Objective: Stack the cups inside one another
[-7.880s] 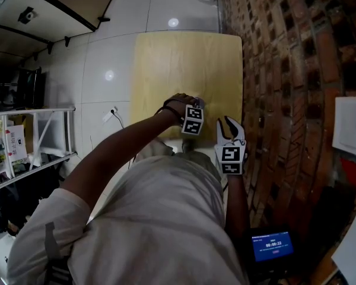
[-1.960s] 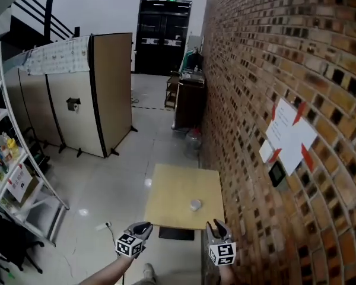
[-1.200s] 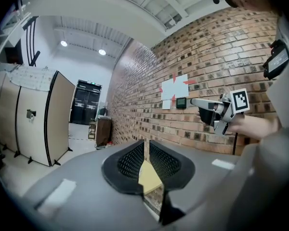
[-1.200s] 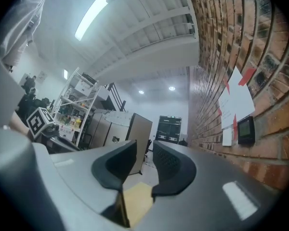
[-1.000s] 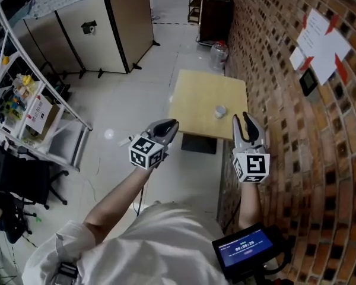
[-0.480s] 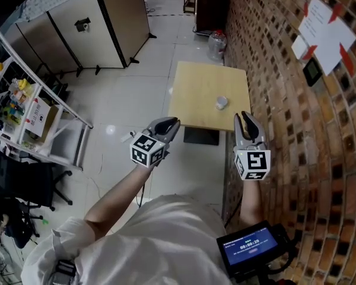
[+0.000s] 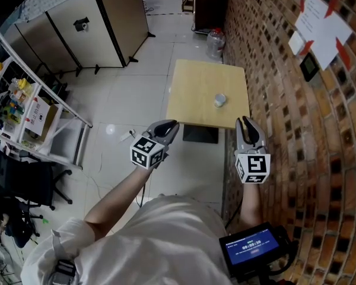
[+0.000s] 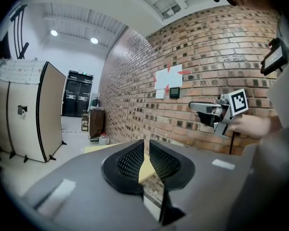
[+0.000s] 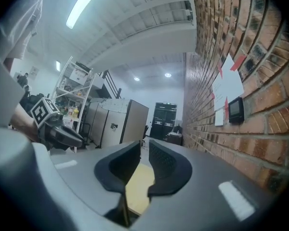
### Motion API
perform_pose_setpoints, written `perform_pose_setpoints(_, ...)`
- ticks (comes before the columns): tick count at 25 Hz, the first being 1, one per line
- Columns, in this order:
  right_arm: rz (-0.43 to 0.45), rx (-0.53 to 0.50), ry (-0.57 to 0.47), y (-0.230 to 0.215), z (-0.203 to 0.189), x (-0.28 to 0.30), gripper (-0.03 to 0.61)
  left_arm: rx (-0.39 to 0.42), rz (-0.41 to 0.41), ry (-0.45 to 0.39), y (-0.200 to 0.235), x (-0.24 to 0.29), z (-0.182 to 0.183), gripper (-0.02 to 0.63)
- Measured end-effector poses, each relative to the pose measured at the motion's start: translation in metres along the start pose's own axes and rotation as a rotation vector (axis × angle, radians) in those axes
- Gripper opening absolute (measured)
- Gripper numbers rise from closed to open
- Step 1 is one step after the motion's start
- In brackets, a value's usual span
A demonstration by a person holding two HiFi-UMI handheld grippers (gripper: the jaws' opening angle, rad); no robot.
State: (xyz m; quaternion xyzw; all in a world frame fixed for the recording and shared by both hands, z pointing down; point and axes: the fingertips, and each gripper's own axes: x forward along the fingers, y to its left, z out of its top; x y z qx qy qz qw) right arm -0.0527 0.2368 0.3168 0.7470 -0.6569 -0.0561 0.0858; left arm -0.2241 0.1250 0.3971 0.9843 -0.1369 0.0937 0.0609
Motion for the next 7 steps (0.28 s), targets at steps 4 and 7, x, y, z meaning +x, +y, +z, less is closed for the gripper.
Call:
perform_pose_setpoints(4,0.011,0.013,0.03,0.003,-0.016,-0.016,0.055,-0.014,0.002,0.018,-0.012,-0.007,-0.013,0.055)
perform_pose_setpoints(7,0.026,0.031,0.056,0.008,-0.029,-0.029,0.054,-0.038,0.011,0.036,-0.02,-0.016,-0.023,0.057)
